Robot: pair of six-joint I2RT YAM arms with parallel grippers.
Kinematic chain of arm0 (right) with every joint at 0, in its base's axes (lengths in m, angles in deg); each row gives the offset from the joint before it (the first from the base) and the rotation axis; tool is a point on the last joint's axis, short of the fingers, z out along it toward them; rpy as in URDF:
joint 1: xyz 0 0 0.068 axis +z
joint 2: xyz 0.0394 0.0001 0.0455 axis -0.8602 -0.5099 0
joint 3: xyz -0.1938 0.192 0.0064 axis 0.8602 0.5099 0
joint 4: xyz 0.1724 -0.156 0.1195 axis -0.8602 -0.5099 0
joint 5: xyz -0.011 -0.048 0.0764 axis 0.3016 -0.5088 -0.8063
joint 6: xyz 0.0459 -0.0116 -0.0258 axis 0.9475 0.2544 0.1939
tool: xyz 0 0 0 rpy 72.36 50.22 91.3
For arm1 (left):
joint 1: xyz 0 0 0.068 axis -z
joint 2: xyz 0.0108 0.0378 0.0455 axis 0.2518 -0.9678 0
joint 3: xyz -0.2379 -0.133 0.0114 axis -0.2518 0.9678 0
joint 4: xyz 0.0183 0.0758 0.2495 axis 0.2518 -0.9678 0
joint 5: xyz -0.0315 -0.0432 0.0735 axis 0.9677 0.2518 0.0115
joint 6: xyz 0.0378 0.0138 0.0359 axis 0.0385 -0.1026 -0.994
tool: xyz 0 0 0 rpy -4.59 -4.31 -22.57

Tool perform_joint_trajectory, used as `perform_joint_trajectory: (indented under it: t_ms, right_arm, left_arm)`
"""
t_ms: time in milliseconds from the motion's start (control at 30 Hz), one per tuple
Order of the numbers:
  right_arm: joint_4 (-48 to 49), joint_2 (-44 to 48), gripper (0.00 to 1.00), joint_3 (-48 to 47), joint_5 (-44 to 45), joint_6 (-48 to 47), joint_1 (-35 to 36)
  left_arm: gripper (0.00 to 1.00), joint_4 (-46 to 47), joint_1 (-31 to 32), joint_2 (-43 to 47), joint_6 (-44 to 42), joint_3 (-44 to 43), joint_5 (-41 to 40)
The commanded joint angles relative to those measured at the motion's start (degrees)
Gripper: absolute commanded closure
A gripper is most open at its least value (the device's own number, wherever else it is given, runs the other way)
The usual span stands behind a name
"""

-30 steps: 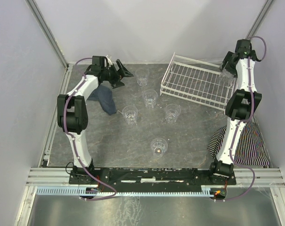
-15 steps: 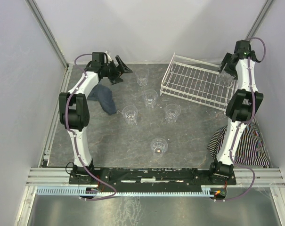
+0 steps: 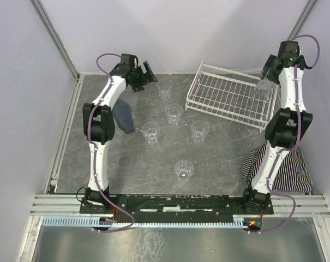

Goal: Load the cups into the dish rack

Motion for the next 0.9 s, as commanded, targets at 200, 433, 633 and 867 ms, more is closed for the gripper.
perform_joint_trajectory:
  t_ms: [200, 433, 633, 867]
  right_arm:
    - [3.3, 8.4, 0.10, 4.3, 2.0, 0.0, -2.3]
    - [4.5, 11.2, 0.10, 7.4, -0.2, 1.4, -4.5]
    - [5.4, 13.0, 0.11, 10.0, -1.5, 1.9, -5.2]
    - [5.7, 14.4, 0.11, 11.2, -2.0, 2.1, -5.5]
  left_arm:
    - [0.00, -3.8, 6.7, -5.0, -9.0, -12.1, -15.4]
    - [0.05, -6.2, 8.4, -6.0, -10.5, -13.7, -21.6]
    - [0.12, -6.7, 8.4, -7.0, -11.1, -14.3, -23.9]
    - [0.37, -6.7, 8.5, -9.6, -11.6, -15.8, -24.9]
